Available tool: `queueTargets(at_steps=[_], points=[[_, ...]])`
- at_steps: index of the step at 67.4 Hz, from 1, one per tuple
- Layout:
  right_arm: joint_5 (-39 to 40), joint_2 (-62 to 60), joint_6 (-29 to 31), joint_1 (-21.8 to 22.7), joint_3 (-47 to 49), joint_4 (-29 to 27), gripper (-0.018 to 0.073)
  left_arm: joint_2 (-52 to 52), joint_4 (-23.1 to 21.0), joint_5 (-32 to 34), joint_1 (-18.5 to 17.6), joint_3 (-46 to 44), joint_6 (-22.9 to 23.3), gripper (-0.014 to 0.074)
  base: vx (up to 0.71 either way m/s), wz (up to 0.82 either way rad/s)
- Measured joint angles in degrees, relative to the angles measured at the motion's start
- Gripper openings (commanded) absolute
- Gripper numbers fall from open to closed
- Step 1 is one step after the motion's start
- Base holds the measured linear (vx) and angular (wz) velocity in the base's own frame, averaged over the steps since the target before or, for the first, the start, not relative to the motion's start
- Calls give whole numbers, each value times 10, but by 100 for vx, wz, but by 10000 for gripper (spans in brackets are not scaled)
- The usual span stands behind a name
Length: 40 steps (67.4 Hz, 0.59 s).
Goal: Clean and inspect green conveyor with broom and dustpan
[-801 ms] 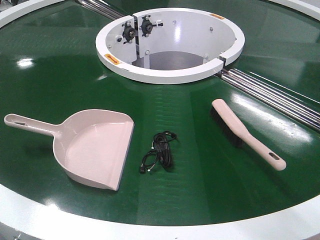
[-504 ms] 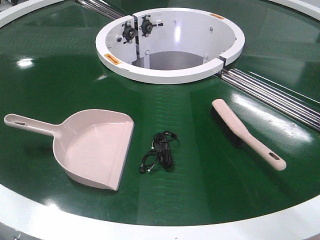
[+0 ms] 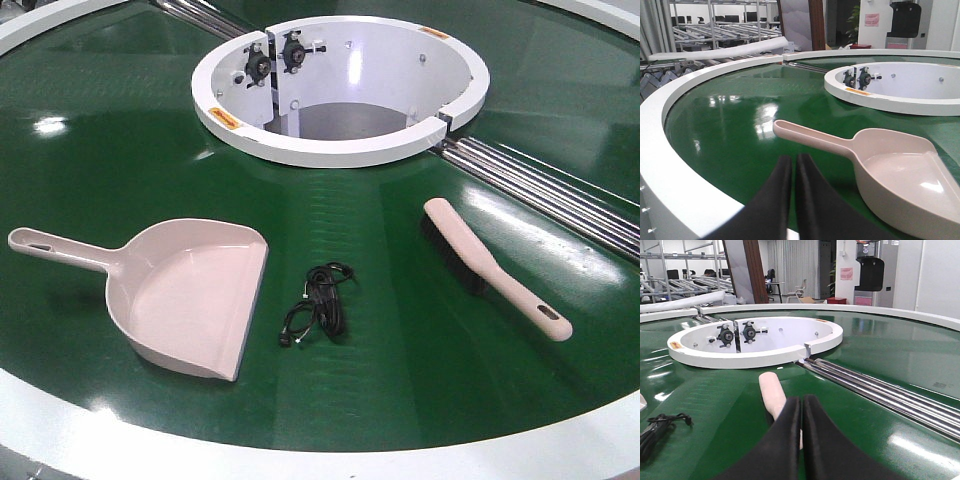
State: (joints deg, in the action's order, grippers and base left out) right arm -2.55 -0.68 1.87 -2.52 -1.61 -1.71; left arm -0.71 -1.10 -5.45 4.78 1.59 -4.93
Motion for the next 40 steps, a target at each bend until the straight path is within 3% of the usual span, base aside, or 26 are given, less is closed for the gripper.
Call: queueTargets(at_steps=[25,40], points=[[0,0,0,0,0,0,-8,0,0,1,0,0,1,-6,0,0],[0,0,0,0,0,0,-8,0,-7,34,0,-1,49,-6,0,0]])
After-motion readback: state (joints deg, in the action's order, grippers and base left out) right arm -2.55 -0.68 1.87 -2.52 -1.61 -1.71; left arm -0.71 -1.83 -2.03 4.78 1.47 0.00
